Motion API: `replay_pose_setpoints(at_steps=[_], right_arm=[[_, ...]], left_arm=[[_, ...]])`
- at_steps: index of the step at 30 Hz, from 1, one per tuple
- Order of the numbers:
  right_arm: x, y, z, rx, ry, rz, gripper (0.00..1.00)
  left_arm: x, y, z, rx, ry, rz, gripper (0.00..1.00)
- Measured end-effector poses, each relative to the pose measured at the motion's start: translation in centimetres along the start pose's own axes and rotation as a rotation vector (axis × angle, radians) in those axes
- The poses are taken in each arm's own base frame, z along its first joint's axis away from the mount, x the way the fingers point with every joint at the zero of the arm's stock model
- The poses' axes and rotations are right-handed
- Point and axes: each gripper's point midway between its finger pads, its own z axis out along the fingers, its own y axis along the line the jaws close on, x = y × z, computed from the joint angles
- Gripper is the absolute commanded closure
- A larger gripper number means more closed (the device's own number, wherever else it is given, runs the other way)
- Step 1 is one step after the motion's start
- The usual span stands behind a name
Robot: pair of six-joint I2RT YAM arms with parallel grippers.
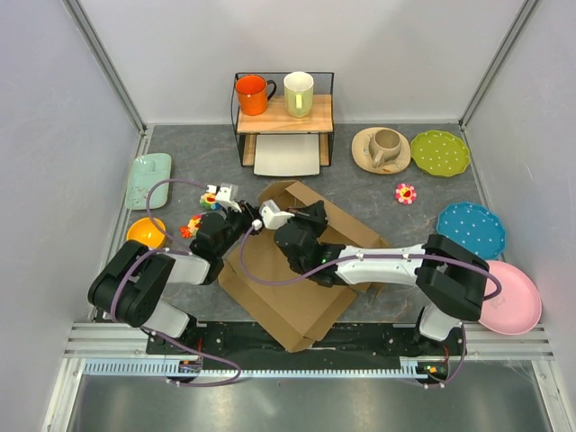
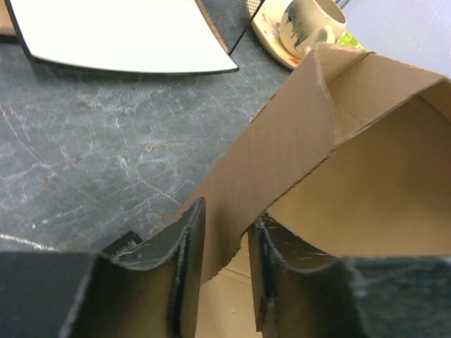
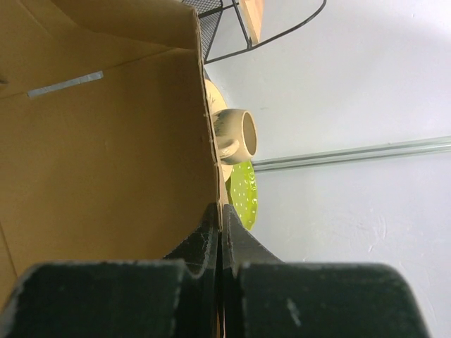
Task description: Fold the paper box
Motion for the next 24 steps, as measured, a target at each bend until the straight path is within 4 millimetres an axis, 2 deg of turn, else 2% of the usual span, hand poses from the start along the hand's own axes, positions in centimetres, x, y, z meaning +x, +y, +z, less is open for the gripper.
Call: replay_pose_setpoints(at_steps=[4,8,13,18,24], right_arm=[[0.1,0.2,-0.4,0.002,-0.01,-0.003,1.0],[0.7,0.1,-0.6,0.001,-0.01,-0.016,1.0],[1.1,0.1,-0.7,-0.001,-0.01,-0.057,1.0],[1.1,0.1,-0.7,-0.008,-0.02,-0.121,1.0],[1.2,0.1,-0.7,-0.022,-0.041,-0.194,1.0]], left_arm=[[0.9,0.5,-0.5,-0.03,0.041,-0.02,0.49],[0.2,0.4,-1.2,-0.054,0.042,-0.014,0.5],[-1.0,0.1,-1.6,-0.055,0.027,0.012,0.58],[-0.7,0.2,-1.5,-0.061,0.041,0.013,0.57],[-0.5,0.4,-1.6,-0.073,0.046,0.012,0.52]])
